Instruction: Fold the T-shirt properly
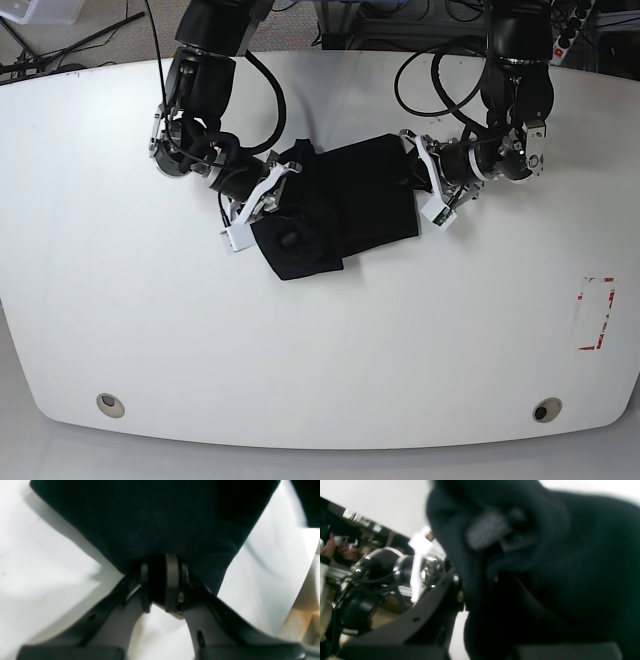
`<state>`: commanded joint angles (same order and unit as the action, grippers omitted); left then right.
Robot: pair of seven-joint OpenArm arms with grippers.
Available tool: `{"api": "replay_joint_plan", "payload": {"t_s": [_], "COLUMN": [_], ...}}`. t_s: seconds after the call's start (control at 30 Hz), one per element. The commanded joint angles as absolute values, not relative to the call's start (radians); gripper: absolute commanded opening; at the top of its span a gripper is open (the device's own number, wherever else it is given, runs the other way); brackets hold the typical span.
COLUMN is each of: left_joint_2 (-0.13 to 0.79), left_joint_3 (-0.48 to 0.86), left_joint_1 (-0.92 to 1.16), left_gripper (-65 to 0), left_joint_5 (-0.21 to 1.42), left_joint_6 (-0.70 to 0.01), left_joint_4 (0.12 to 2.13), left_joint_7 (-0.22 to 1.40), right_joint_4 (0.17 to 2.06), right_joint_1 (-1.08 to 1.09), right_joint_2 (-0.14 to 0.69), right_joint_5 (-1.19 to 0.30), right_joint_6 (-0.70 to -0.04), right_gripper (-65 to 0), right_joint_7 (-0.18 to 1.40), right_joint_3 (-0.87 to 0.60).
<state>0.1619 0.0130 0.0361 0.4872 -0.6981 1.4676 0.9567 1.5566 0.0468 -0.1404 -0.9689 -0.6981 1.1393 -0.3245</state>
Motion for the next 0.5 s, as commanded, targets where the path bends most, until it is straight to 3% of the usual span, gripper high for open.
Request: {"api": "replay_joint_plan", "payload": {"t_s": [0.07,0.2,0.4,0.5], "left_joint_2": [0.16,0.162,0.157,0.157], "left_joint_3": [0.013,0.013,0.015,0.031], "left_joint_1": [0.036,0.031,0.028,0.031], "left_gripper": [-56.9,-56.9,-56.9,-56.9], "left_joint_5": [0.487,0.487,0.487,0.492], "left_joint_6": [-0.698,-0.698,-0.698,-0.698], "left_joint_4": [1.472,1.474,1.474,1.475], "left_joint_7": [0.957,0.957,0.957,0.926], "right_joint_4": [1.532,1.488,1.438,1.405], "right_joint_1": [0.059,0.085,0.107,0.108], "right_joint_2": [-0.137,-0.136,-0.136,-0.136], "right_joint_5": [-0.969,-0.969,-0.966,-0.966], "right_joint_6": [-0.698,-0.698,-0.696,-0.634], "right_gripper": [-62.5,-47.7,-33.0,-24.7], "right_joint_7": [1.122,1.096,1.044,1.001], "right_joint_3": [-0.308,-0.268,-0.185,-0.136]}}
